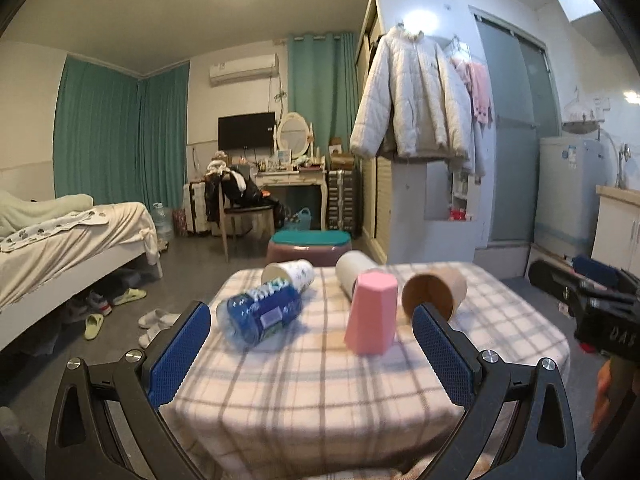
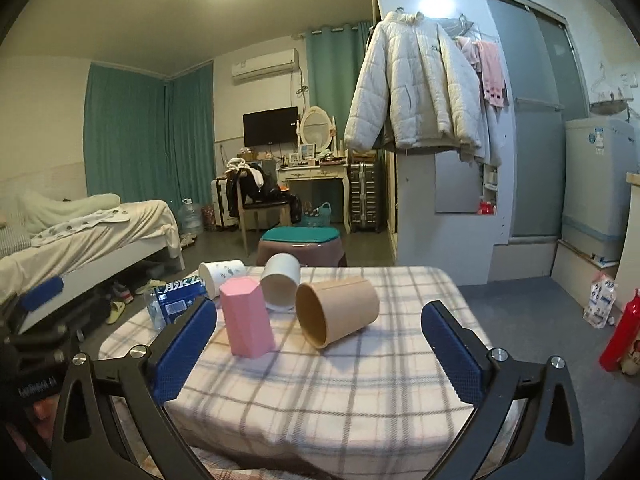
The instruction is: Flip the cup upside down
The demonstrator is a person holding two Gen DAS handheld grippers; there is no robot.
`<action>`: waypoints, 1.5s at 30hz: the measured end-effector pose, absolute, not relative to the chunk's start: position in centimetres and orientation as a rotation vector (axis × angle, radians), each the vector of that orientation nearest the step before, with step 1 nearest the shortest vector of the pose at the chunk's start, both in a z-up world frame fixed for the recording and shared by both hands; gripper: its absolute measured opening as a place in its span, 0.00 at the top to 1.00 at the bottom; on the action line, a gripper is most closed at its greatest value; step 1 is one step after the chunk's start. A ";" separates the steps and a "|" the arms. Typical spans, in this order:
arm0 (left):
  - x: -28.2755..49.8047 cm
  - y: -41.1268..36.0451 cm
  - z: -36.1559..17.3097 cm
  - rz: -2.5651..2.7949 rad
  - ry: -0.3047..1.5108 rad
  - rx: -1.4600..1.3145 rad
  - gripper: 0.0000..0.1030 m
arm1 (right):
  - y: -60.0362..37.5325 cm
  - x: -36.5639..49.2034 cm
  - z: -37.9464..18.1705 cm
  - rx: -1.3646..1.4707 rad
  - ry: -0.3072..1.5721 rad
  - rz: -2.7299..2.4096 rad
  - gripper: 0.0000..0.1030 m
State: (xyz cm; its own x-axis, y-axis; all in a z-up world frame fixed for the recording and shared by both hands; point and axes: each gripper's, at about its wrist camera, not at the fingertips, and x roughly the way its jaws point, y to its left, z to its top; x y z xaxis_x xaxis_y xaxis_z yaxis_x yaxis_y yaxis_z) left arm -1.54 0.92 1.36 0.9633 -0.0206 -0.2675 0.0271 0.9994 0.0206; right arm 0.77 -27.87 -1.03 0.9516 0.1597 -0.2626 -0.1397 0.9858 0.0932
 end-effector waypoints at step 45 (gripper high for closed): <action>-1.9 1.6 0.7 -0.002 0.328 -0.005 0.00 | -27.0 1.7 -2.8 0.058 0.332 0.139 0.00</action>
